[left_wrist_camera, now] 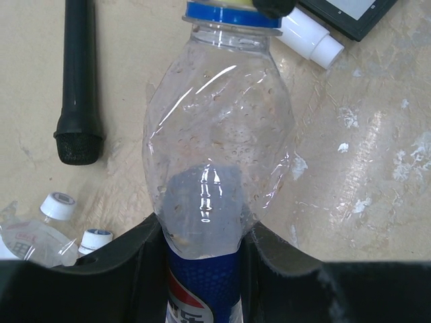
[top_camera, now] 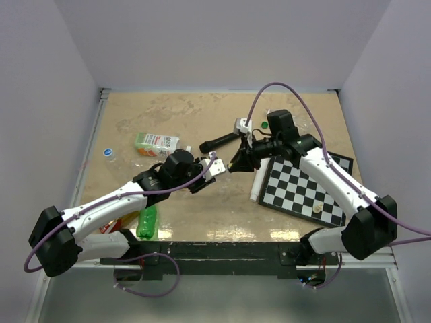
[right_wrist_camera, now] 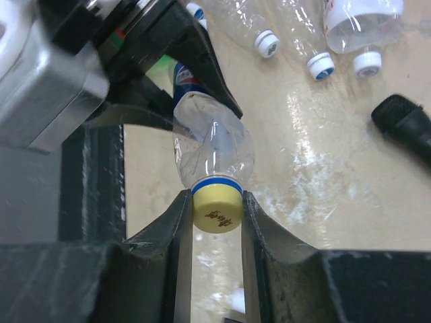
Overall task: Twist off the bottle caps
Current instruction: Unscrew the bottle cap from the plastic bottle.
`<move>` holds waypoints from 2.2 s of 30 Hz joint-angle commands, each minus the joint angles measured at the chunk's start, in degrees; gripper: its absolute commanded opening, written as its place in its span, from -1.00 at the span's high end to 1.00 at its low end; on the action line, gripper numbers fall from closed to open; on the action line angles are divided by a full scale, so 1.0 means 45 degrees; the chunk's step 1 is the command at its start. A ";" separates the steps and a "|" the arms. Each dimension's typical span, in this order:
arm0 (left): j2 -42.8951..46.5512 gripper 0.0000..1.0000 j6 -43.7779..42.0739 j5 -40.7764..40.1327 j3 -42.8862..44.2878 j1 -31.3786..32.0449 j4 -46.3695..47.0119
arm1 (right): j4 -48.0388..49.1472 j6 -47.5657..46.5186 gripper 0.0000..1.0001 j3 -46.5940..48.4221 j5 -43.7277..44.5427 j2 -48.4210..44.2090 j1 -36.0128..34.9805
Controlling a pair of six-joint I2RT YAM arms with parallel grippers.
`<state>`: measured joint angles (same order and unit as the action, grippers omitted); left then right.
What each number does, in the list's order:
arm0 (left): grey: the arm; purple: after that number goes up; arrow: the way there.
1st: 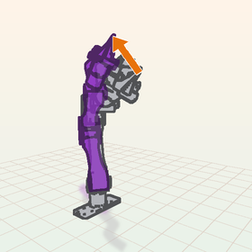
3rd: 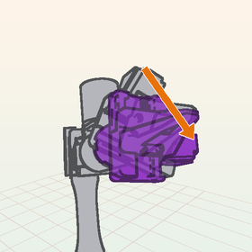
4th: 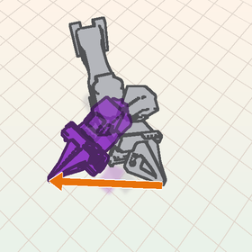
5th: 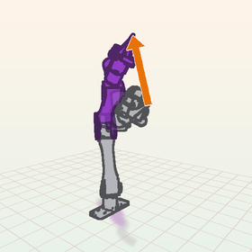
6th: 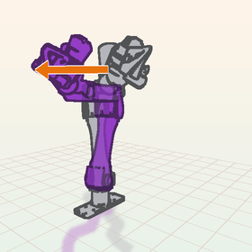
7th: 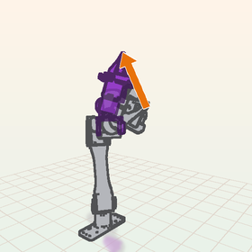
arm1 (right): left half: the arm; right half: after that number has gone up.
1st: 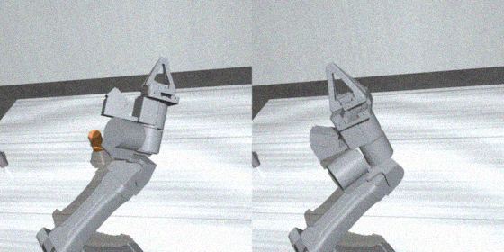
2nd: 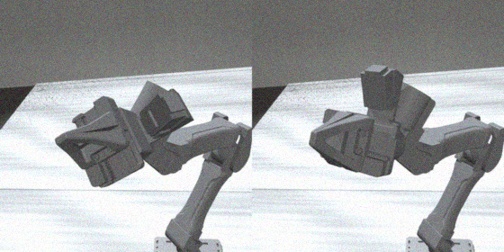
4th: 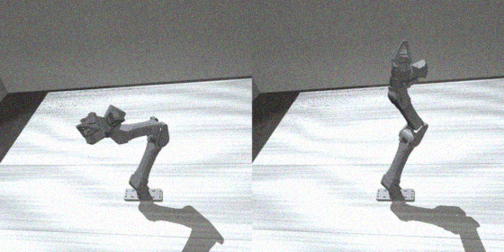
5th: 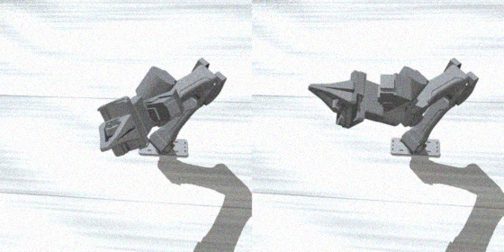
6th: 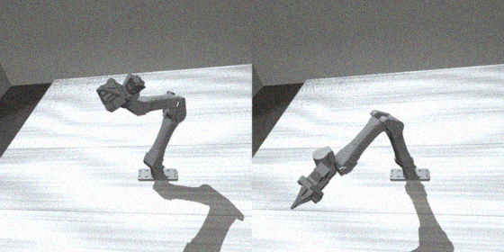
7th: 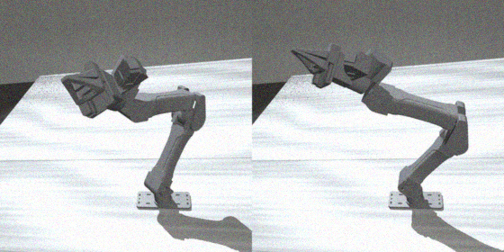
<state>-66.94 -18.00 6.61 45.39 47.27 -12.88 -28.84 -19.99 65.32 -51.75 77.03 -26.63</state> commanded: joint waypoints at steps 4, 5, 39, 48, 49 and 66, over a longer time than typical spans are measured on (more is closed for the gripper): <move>0.0324 1.00 -0.0062 0.0269 0.0051 -0.0074 0.0305 | -0.6397 -1.3677 1.00 0.2437 -0.0182 0.0948 -0.0117; 0.0324 1.00 -0.0063 0.0308 0.0070 -0.0074 0.0305 | -0.6481 -1.5849 1.00 0.2244 0.0380 0.0754 -0.0117; 0.0402 1.00 0.0074 0.0347 0.0109 -0.0054 0.0344 | 0.0172 -0.0159 -0.58 0.0429 -0.0473 -0.1434 0.0763; 0.0383 1.00 0.0093 0.0269 0.0071 -0.0074 0.0344 | 0.0374 0.1043 -0.54 0.0231 -0.0416 -0.0362 0.0568; 0.0363 1.00 0.0094 0.0269 0.0090 -0.0054 0.0363 | 0.0393 0.1063 -0.52 0.0231 -0.0318 -0.0264 0.0509; 0.0382 1.00 0.0094 0.0113 0.0090 -0.0074 0.0344 | -0.0406 0.0401 0.74 0.0640 -0.0394 0.0421 0.0059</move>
<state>-66.76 -17.72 6.85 45.36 46.89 -12.93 -29.52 -15.99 66.26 -52.29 80.18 -26.26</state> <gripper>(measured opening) 0.420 0.287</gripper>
